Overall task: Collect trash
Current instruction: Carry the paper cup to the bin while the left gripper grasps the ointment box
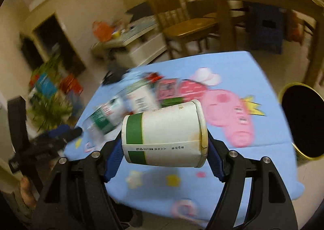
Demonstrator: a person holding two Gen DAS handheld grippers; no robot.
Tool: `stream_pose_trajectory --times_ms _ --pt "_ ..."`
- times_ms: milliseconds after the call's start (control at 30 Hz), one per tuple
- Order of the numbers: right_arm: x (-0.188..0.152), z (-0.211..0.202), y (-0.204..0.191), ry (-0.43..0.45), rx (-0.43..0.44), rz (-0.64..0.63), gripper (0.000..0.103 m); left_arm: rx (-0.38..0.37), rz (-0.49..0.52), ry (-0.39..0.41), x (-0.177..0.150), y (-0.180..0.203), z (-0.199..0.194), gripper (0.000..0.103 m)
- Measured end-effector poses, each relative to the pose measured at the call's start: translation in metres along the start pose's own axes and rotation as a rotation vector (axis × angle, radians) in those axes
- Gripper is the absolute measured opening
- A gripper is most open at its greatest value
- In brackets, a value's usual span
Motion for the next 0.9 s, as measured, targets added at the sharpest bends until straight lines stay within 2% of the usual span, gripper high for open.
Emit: stream_pose_trajectory --times_ms 100,167,200,267,333,400,433,500,567,633,667,700,733,833,900 --pt "0.004 -0.010 0.042 0.030 0.002 0.059 0.071 -0.007 0.021 -0.072 0.009 0.048 0.039 0.097" --pt "0.005 -0.010 0.059 0.038 0.004 0.068 0.071 -0.005 -0.005 -0.121 0.014 0.066 0.061 0.097" --pt "0.003 -0.009 0.065 0.036 0.032 0.086 0.071 0.004 -0.027 -0.149 0.018 0.072 0.073 0.097" --pt "0.001 -0.003 0.090 0.004 0.244 0.232 0.071 0.077 -0.050 -0.180 0.024 0.077 0.090 0.097" --pt "-0.003 0.011 0.110 -0.044 0.527 0.434 0.071 0.152 -0.075 -0.210 0.028 0.081 0.105 0.097" --pt "-0.006 0.022 0.124 -0.081 0.674 0.560 0.071 0.177 -0.109 -0.231 0.029 0.079 0.114 0.097" --pt "-0.005 0.025 0.129 -0.092 0.706 0.596 0.071 0.197 -0.127 -0.241 0.028 0.077 0.118 0.097" --pt "0.002 0.025 0.140 -0.094 0.745 0.635 0.071 0.206 -0.172 -0.265 0.027 0.074 0.125 0.097" --pt "0.013 0.016 0.147 -0.065 0.727 0.625 0.071 0.208 -0.216 -0.287 0.025 0.070 0.132 0.097" --pt "0.020 0.005 0.150 -0.030 0.697 0.600 0.071 0.233 -0.217 -0.277 0.026 0.072 0.136 0.095" --pt "0.022 0.000 0.152 -0.012 0.688 0.591 0.071 0.242 -0.197 -0.251 0.028 0.076 0.134 0.090" --pt "0.022 -0.002 0.153 -0.002 0.681 0.588 0.071 0.250 -0.177 -0.232 0.030 0.080 0.134 0.077" --pt "0.021 -0.003 0.156 0.002 0.668 0.588 0.071 0.247 -0.164 -0.214 0.031 0.083 0.131 0.058" --pt "0.013 -0.008 0.162 -0.002 0.625 0.593 0.071 0.164 -0.167 -0.147 0.034 0.088 0.118 0.052" --pt "0.010 -0.007 0.166 -0.002 0.609 0.604 0.071 0.144 -0.158 -0.141 0.034 0.089 0.114 0.048"
Point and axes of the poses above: each gripper's, at about its wrist camera, not at the fingertips, and z roughly the way its jaws point, y to its right, x to its top, the point moved 4 cm from there along z, roughly the way its jaws point, and after that the axes turned 2 degrees about z, right-handed, at the moved point
